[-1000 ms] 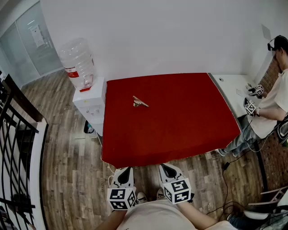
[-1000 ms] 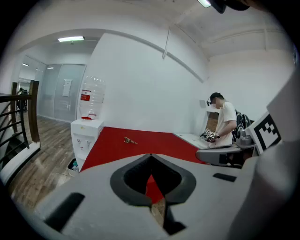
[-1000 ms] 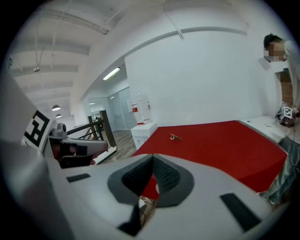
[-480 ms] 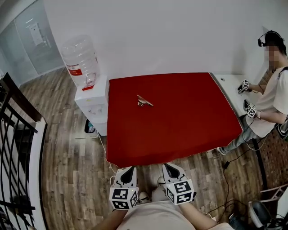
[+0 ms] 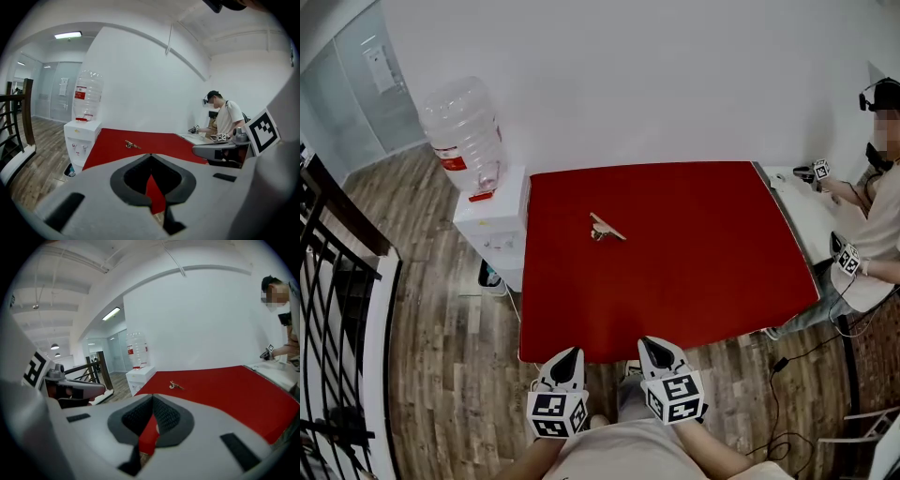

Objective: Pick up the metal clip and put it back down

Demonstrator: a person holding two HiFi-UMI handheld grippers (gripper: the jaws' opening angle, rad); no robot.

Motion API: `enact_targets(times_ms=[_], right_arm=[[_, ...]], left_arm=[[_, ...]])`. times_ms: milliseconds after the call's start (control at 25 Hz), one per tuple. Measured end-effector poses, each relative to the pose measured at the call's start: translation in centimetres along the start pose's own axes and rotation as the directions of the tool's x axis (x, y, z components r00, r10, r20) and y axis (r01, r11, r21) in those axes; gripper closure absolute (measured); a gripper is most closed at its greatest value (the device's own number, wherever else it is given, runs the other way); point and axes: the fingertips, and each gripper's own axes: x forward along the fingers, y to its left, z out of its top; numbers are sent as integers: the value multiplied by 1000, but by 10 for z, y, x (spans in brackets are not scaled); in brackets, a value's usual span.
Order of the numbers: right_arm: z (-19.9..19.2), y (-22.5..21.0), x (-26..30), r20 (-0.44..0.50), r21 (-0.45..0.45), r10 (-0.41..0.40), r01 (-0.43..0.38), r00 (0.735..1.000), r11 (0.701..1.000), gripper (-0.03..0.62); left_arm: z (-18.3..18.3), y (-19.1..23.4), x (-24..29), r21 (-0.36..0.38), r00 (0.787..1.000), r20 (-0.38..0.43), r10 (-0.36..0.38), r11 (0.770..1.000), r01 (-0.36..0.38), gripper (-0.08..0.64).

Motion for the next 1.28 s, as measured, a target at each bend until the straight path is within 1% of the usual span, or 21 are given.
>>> enact_targets(times_ms=[280,440,520,720,1000,1120,1280], right_arm=[[57,-70,63,26,-26,48,-48,998,999,586],[78,-103,88,23,-38,65,-64,998,997,586],[82,-115,98,13,-33,66,-66,998,997,586],[84,-130,109,-3,-12,62,-62,998,998,586],[94,-143,130,-1,26,25,-25,1000,999,586],[97,-145,140,-12,15,11,-11,1000,1000,586],[103,-143,153,-11,15,7,-7,1000,1000,586]], left_arm=[[48,8,85,-10,998,15,66,998,-66,554],[66,6,120,-31,996,24,91,995,-90,554],[72,5,134,-36,995,22,95,995,-94,554],[78,9,153,-46,994,6,105,993,-104,554],[92,20,182,-26,998,-14,66,997,-66,554],[98,29,193,-13,998,-28,50,999,-51,554],[106,40,201,-13,999,-20,47,999,-47,554]])
